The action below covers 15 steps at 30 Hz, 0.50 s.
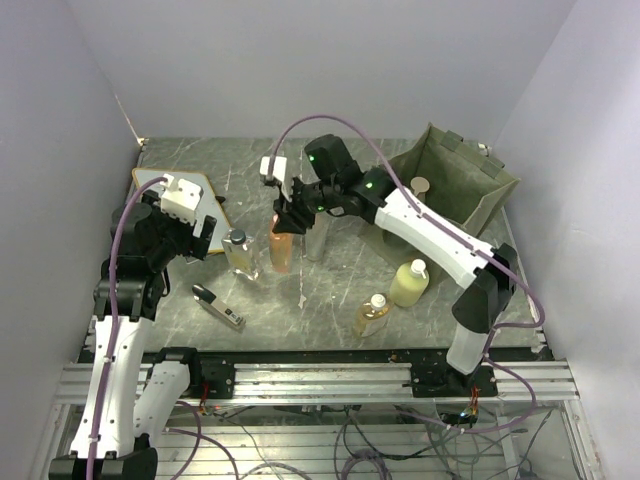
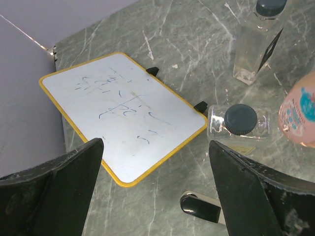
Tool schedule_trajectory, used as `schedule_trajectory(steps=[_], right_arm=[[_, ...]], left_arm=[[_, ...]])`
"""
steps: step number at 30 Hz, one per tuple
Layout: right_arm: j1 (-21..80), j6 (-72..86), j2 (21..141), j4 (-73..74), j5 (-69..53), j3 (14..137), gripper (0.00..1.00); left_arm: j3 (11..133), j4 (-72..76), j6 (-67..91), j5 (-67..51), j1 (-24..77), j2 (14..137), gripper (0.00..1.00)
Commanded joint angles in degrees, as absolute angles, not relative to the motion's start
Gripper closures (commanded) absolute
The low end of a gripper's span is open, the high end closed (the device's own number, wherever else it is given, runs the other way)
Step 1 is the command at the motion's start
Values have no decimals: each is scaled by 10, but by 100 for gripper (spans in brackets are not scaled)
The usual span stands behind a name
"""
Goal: Place the personal care products into the canvas bag
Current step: Pick up the care product from the center of the board.
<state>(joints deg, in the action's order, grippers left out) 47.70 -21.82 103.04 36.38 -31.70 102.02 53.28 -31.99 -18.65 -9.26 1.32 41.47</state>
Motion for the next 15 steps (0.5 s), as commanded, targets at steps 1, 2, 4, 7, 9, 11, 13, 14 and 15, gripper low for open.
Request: schedule_trajectory(steps=[1, 2, 4, 7, 9, 11, 13, 14, 15], right_arm=[[465, -212, 974, 356, -332, 1104, 100], [461, -210, 971, 365, -326, 1119, 100], [452, -205, 968, 381, -318, 1160, 100], [432, -195, 969, 409, -308, 1231, 100], [420, -190, 969, 427, -294, 1286, 100], [404, -185, 968, 441, -275, 1321, 100], [383, -183, 964, 452, -264, 1345, 100], [372, -181, 961, 455, -258, 1354, 100], [359, -180, 957, 457, -252, 1362, 100]], left_arm=[[542, -313, -187, -102, 9, 423, 1], [543, -314, -187, -102, 9, 425, 1], [544, -313, -186, -103, 9, 426, 1], [545, -308, -184, -105, 9, 424, 1], [545, -307, -184, -106, 9, 424, 1], [544, -306, -183, -111, 9, 426, 1], [544, -307, -181, -116, 9, 427, 1], [546, -308, -181, -117, 9, 427, 1], [546, -308, -180, -118, 9, 427, 1]])
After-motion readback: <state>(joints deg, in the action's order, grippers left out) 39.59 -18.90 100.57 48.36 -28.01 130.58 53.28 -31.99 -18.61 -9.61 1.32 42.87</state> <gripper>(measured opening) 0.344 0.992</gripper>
